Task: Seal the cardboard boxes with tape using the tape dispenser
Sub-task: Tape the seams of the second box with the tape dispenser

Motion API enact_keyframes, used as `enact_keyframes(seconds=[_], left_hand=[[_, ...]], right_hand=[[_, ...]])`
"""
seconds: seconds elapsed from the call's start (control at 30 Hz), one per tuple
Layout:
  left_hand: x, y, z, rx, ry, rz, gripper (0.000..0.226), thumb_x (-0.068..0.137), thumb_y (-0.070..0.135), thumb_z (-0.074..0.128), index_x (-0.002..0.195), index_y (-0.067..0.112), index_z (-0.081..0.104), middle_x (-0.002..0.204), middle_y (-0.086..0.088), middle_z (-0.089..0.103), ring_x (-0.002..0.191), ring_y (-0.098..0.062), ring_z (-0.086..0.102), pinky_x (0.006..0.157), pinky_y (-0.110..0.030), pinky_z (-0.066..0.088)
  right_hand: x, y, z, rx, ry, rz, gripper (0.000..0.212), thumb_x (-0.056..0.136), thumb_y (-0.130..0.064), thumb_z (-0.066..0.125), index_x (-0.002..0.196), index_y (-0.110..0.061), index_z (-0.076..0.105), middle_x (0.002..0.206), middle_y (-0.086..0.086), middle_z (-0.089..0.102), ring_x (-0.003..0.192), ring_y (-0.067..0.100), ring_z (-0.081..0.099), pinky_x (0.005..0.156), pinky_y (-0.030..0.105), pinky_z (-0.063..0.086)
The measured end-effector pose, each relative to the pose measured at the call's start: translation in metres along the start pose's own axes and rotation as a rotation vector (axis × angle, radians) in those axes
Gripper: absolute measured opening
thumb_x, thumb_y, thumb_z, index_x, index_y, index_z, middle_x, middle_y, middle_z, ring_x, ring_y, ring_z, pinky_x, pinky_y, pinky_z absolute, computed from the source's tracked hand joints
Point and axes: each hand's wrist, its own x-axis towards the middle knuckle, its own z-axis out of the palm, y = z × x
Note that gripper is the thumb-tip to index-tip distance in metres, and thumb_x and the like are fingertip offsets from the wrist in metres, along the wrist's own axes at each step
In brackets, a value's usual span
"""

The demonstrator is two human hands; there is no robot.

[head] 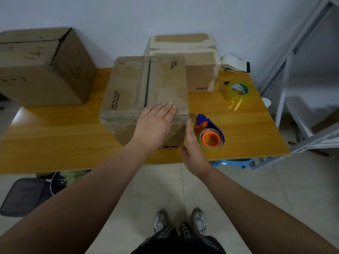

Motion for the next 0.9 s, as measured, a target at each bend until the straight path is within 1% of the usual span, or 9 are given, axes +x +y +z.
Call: enact_keyframes(seconds=[0.1, 0.2, 0.27, 0.33, 0.53, 0.67, 0.73, 0.8, 0.9], left_hand=[[0.0, -0.001, 0.0, 0.006, 0.008, 0.006, 0.048, 0.101, 0.035, 0.033, 0.146, 0.017, 0.031, 0.15, 0.0, 0.035, 0.134, -0.016, 0.036, 0.105, -0.031, 0.017], [0.0, -0.001, 0.001, -0.001, 0.004, 0.006, 0.049, 0.101, 0.035, 0.032, 0.147, 0.018, 0.028, 0.152, 0.001, 0.032, 0.136, -0.015, 0.033, 0.104, -0.03, 0.015], [0.0, -0.001, 0.002, 0.0, 0.0, 0.007, 0.05, 0.101, 0.036, 0.029, 0.148, 0.018, 0.025, 0.153, 0.001, 0.028, 0.137, -0.015, 0.03, 0.104, -0.03, 0.014], [0.001, -0.001, 0.002, 0.0, 0.002, 0.006, 0.05, 0.102, 0.036, 0.028, 0.148, 0.018, 0.022, 0.154, 0.002, 0.026, 0.138, -0.014, 0.029, 0.104, -0.03, 0.014], [0.001, 0.0, 0.006, -0.025, 0.011, -0.005, 0.05, 0.102, 0.034, 0.025, 0.149, 0.02, 0.018, 0.155, 0.003, 0.022, 0.14, -0.012, 0.025, 0.105, -0.03, 0.014], [0.002, -0.001, 0.009, -0.038, 0.026, -0.016, 0.049, 0.102, 0.035, 0.027, 0.149, 0.02, 0.02, 0.154, 0.003, 0.025, 0.14, -0.013, 0.026, 0.103, -0.029, 0.014], [0.004, -0.001, 0.01, -0.041, 0.024, -0.011, 0.049, 0.102, 0.035, 0.028, 0.149, 0.021, 0.021, 0.154, 0.003, 0.026, 0.139, -0.014, 0.027, 0.102, -0.029, 0.015], [0.005, -0.001, 0.012, -0.043, 0.02, -0.023, 0.049, 0.102, 0.034, 0.031, 0.148, 0.023, 0.021, 0.153, 0.004, 0.026, 0.139, -0.013, 0.028, 0.103, -0.03, 0.016], [0.003, 0.0, 0.015, -0.02, 0.022, -0.039, 0.053, 0.1, 0.029, 0.04, 0.149, 0.025, 0.018, 0.154, 0.006, 0.024, 0.139, -0.011, 0.027, 0.104, -0.03, 0.017]], right_hand=[[0.006, 0.004, -0.024, -0.104, 0.112, -0.025, 0.062, 0.092, 0.003, 0.048, 0.147, -0.021, 0.031, 0.145, -0.003, 0.043, 0.132, 0.004, 0.039, 0.107, 0.019, 0.034], [0.022, -0.006, -0.039, -0.087, 0.198, 0.002, 0.027, 0.092, -0.017, 0.059, 0.119, -0.018, 0.059, 0.107, -0.011, 0.065, 0.097, -0.001, 0.059, 0.078, 0.005, 0.043], [0.033, -0.012, -0.042, -0.076, 0.187, 0.019, 0.019, 0.086, -0.023, 0.068, 0.101, -0.026, 0.055, 0.093, -0.019, 0.061, 0.081, -0.013, 0.056, 0.067, -0.001, 0.04], [0.04, -0.013, -0.04, -0.07, 0.16, 0.044, 0.03, 0.082, -0.025, 0.073, 0.092, -0.034, 0.046, 0.087, -0.021, 0.058, 0.077, -0.015, 0.055, 0.062, 0.0, 0.039], [0.057, -0.011, -0.035, -0.218, 0.014, 0.196, 0.05, 0.073, -0.024, 0.08, 0.113, -0.017, 0.05, 0.112, 0.002, 0.065, 0.103, 0.02, 0.06, 0.077, 0.024, 0.046], [0.072, -0.036, -0.063, -0.354, -0.018, 0.112, 0.045, 0.063, -0.035, 0.086, 0.09, -0.019, 0.054, 0.091, -0.004, 0.066, 0.081, 0.015, 0.06, 0.058, 0.022, 0.041], [0.073, -0.045, -0.073, -0.365, 0.023, 0.091, 0.041, 0.063, -0.037, 0.085, 0.08, -0.023, 0.052, 0.079, -0.006, 0.062, 0.071, 0.014, 0.059, 0.055, 0.026, 0.046], [0.067, -0.047, -0.072, -0.34, 0.071, 0.074, 0.039, 0.067, -0.036, 0.083, 0.083, -0.021, 0.051, 0.077, -0.006, 0.061, 0.07, 0.013, 0.059, 0.059, 0.029, 0.05], [0.056, -0.039, -0.057, -0.35, 0.083, 0.042, 0.046, 0.074, -0.03, 0.079, 0.095, -0.023, 0.039, 0.089, -0.007, 0.06, 0.072, 0.01, 0.059, 0.054, 0.021, 0.043]])
